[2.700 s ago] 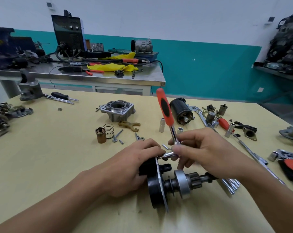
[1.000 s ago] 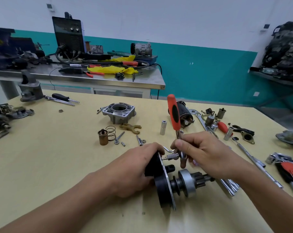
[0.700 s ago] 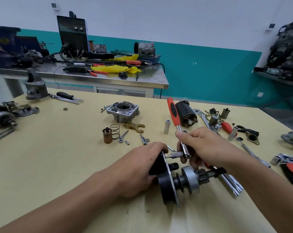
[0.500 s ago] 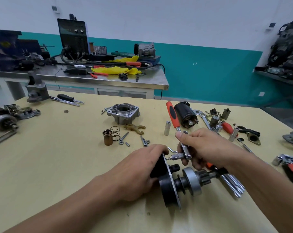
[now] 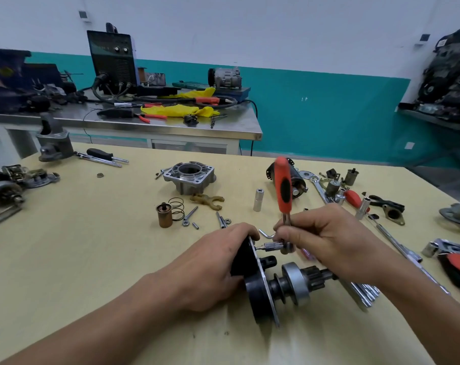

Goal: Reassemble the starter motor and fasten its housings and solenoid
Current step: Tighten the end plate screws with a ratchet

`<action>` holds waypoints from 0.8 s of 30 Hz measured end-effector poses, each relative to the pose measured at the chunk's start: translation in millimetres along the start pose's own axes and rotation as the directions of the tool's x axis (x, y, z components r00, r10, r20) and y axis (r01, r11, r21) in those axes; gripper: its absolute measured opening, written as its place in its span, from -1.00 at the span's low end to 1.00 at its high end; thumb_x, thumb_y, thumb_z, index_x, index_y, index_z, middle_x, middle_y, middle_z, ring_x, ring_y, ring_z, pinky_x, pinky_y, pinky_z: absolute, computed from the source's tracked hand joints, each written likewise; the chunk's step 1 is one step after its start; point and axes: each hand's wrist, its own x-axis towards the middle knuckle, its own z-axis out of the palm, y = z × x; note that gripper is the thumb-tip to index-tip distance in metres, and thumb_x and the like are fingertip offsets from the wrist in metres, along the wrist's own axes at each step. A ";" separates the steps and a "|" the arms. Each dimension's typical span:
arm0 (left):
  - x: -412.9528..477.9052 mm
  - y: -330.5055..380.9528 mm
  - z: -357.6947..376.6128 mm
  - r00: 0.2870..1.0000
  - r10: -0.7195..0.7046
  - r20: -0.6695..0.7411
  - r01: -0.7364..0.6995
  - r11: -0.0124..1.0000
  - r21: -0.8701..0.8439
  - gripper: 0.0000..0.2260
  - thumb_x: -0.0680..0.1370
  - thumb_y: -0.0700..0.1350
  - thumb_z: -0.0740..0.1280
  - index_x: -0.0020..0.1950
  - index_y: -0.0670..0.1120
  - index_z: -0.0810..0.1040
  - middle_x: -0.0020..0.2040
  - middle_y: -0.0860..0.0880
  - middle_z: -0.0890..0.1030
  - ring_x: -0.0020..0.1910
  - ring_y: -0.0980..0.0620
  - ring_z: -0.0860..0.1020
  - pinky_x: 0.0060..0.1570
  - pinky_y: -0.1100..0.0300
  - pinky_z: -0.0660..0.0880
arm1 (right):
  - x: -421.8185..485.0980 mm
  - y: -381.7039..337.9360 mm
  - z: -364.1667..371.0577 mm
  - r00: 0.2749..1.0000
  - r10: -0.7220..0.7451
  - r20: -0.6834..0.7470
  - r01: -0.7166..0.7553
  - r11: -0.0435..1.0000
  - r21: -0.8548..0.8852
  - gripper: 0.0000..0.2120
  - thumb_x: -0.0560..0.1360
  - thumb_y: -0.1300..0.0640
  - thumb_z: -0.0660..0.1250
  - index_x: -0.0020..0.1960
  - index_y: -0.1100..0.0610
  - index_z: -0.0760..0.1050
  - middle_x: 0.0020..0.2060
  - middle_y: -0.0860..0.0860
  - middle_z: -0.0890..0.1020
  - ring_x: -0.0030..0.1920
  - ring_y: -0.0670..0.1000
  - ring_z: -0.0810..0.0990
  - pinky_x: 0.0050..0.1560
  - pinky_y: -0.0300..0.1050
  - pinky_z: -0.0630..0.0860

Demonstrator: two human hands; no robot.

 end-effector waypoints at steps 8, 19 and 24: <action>0.8 -1.2 2.6 1.000 0.006 -0.002 -0.006 0.999 0.041 -0.53 0.49 0.01 0.45 0.27 0.21 0.27 0.01 0.28 0.35 -0.06 0.26 0.32 -0.08 0.51 0.31 | 8.9 -7.2 12.3 0.979 0.153 -0.132 -0.164 0.984 -0.072 -0.58 0.61 -0.04 0.26 -0.19 0.28 0.60 -0.53 -0.09 0.56 -0.54 -0.22 0.56 -0.52 -0.39 0.32; 0.0 0.7 2.4 1.000 0.028 0.005 -0.028 0.997 0.066 -0.54 0.51 0.06 0.43 0.31 0.19 0.27 0.05 0.29 0.34 -0.05 0.26 0.31 -0.06 0.52 0.29 | 13.6 -6.4 9.0 0.958 0.260 -0.119 -0.261 0.965 0.006 -0.57 0.59 -0.09 0.29 -0.22 0.23 0.65 -0.59 -0.08 0.54 -0.60 -0.17 0.51 -0.53 -0.40 0.31; 2.7 -2.4 2.0 1.000 -0.006 -0.008 0.006 0.999 0.034 -0.50 0.49 0.06 0.45 0.32 0.22 0.28 0.12 0.26 0.44 0.04 0.25 0.40 0.02 0.44 0.35 | 8.1 -4.4 2.4 0.975 0.190 -0.117 -0.179 0.979 0.097 -0.62 0.58 -0.03 0.32 -0.18 0.26 0.64 -0.52 0.04 0.56 -0.54 -0.16 0.56 -0.49 -0.38 0.39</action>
